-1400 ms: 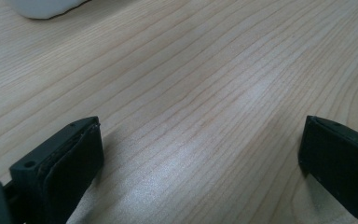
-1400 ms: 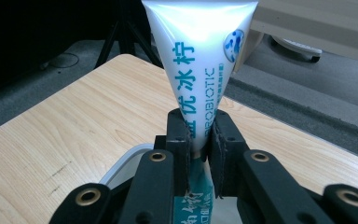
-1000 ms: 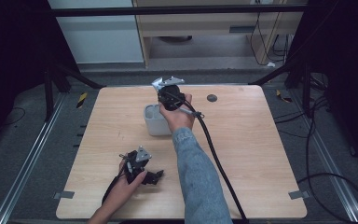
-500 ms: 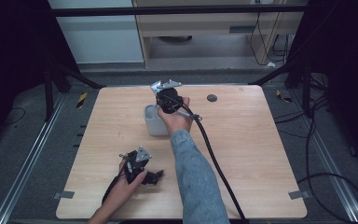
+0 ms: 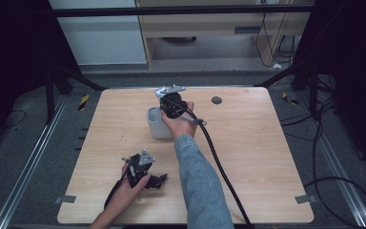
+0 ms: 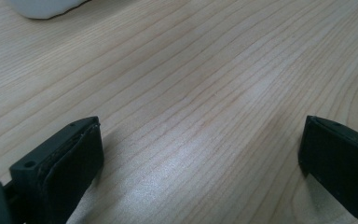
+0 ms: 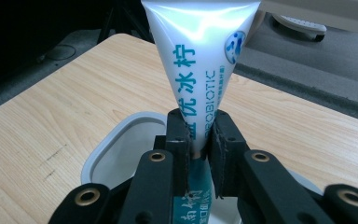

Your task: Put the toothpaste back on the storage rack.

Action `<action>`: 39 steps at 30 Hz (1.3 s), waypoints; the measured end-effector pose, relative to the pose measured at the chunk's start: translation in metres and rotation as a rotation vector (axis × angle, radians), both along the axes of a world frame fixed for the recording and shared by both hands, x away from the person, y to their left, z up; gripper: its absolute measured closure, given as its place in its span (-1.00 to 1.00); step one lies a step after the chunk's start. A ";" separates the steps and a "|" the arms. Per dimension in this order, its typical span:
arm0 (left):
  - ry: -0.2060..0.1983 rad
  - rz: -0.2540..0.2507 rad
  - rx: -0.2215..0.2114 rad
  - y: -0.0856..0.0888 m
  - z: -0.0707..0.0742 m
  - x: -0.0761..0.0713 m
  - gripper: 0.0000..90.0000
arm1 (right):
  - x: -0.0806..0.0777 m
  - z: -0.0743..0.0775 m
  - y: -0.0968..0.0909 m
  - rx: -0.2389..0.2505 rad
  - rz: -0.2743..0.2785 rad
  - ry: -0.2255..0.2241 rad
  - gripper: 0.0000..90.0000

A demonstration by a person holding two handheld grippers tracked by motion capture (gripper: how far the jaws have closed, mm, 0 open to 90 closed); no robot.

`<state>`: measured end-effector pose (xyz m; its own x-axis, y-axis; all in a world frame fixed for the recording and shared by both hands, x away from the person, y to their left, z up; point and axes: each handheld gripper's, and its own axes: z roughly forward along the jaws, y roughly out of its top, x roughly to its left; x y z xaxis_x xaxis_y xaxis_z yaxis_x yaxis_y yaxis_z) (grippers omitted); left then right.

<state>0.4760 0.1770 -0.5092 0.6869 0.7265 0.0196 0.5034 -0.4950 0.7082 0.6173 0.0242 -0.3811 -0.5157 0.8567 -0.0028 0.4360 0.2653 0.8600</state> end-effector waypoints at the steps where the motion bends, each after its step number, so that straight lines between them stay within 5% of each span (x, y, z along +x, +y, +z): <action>1: 0.000 0.000 0.000 0.000 0.000 0.000 -1.00 | 0.000 -0.001 0.000 -0.002 -0.002 0.000 0.76; 39: 0.000 0.000 0.000 0.000 0.000 0.000 -1.00 | 0.001 -0.011 -0.003 -0.020 -0.011 0.056 0.76</action>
<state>0.4760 0.1771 -0.5092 0.6871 0.7263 0.0199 0.5031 -0.4953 0.7082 0.6182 0.0214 -0.3924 -0.5061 0.8625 0.0087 0.4864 0.2770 0.8287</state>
